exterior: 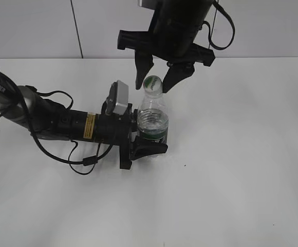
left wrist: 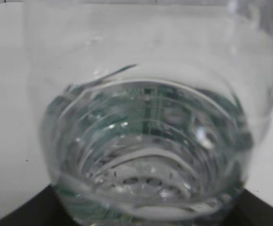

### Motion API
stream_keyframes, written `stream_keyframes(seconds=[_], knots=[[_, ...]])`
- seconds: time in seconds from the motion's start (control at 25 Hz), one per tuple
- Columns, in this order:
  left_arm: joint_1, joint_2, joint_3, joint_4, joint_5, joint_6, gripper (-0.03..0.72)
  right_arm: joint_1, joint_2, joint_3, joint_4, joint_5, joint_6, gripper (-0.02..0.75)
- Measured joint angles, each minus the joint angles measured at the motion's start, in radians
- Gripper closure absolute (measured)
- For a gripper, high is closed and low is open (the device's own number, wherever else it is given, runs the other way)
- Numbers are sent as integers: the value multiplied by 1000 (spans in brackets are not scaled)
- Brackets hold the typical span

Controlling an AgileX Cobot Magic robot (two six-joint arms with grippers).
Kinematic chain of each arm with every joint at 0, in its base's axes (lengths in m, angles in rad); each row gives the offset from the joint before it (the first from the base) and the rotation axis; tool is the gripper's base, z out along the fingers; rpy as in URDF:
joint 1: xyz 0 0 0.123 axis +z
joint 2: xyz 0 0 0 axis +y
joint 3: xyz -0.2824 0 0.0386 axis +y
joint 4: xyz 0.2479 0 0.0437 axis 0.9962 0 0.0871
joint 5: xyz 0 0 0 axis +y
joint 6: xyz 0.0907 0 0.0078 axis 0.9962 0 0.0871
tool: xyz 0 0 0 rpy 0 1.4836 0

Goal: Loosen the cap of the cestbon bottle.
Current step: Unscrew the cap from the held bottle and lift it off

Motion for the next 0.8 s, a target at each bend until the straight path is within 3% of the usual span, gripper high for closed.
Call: stream_keyframes(seconds=[0.24, 0.8], knots=[[0, 0, 0, 0, 0, 0, 284, 1, 1, -1, -17, 24, 0, 418], [-2, -2, -1, -11, 8, -2, 284, 2, 10, -31, -43, 46, -86, 423]])
